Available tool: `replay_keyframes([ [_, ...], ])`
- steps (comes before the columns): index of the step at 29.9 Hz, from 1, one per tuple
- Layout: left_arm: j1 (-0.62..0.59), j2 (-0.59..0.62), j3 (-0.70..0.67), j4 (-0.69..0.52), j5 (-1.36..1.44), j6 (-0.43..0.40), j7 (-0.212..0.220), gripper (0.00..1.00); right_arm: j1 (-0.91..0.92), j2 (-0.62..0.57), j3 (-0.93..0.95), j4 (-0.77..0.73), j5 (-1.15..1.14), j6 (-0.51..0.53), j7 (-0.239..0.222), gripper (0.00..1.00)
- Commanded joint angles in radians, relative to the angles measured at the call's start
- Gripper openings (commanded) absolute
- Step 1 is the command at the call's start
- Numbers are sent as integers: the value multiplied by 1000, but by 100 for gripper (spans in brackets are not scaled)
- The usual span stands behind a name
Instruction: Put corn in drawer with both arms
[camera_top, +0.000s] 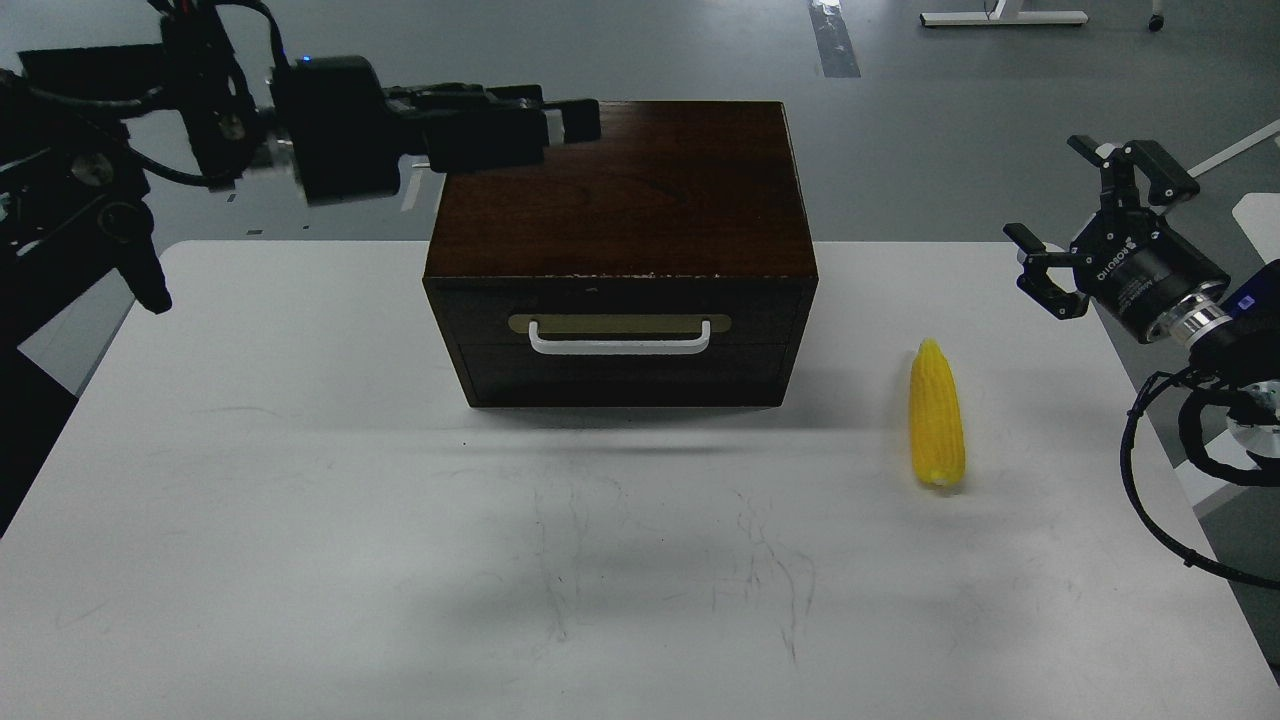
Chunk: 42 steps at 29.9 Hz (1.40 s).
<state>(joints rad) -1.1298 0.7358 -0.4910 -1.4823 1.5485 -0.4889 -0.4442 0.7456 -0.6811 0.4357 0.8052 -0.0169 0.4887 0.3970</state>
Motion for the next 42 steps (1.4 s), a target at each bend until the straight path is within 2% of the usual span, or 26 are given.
replay_keyframes([
  [1, -115, -62, 167, -13, 175, 0, -40, 98, 1, -5, 1, 0, 0, 0, 0, 100],
  [10, -189, -170, 325, 13, 469, 0, -44, 98, 0, -71, 1, 40, 0, 0, -1, 100],
  [16, -209, -231, 434, 91, 573, 0, -44, 98, -3, -103, 1, 60, 0, 0, 0, 100],
  [42, -219, -294, 535, 191, 633, 0, -44, 98, -17, -103, -2, 62, 0, 0, 0, 100],
])
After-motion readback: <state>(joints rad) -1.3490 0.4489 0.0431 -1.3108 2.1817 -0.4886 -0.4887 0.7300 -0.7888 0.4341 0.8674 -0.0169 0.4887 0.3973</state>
